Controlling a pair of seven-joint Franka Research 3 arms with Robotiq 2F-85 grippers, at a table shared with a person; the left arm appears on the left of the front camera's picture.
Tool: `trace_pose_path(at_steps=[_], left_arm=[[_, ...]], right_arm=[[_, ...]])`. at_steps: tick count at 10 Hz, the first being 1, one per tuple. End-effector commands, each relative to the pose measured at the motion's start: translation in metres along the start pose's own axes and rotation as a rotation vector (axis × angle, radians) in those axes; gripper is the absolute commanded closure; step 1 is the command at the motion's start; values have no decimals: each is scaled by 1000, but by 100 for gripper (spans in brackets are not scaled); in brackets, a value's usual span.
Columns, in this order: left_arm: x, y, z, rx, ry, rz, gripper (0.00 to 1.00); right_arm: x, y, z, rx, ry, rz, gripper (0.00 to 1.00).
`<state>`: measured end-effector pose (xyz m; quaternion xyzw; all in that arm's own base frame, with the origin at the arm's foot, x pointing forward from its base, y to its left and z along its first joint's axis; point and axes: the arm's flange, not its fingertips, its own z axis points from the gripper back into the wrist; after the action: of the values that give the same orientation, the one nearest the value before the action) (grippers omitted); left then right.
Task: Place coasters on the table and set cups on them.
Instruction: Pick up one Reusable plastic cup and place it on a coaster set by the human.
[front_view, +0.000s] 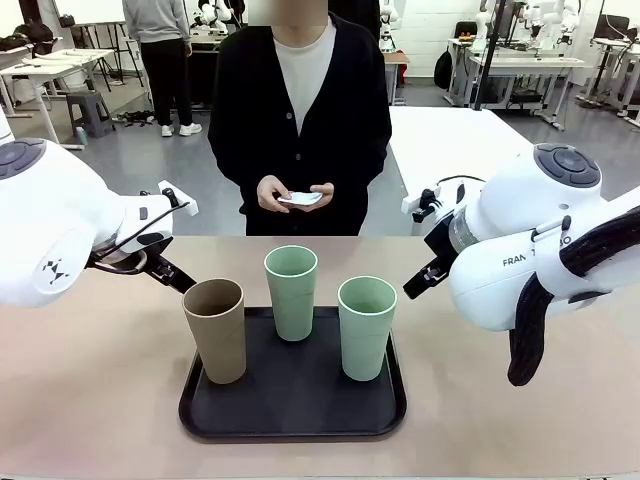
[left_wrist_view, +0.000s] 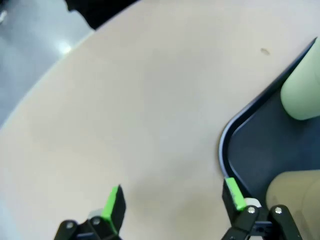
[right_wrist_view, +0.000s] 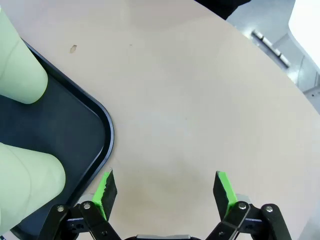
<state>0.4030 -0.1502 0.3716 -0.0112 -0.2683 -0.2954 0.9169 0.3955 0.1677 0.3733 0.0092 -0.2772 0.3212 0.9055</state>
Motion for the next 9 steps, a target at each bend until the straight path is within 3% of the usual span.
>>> trace_pose_path(at_steps=[1, 9], left_arm=[[0, 0, 0, 0, 0, 0, 0], [0, 0, 0, 0, 0, 0, 0]], right_arm=[[0, 0, 0, 0, 0, 0, 0], [0, 0, 0, 0, 0, 0, 0]])
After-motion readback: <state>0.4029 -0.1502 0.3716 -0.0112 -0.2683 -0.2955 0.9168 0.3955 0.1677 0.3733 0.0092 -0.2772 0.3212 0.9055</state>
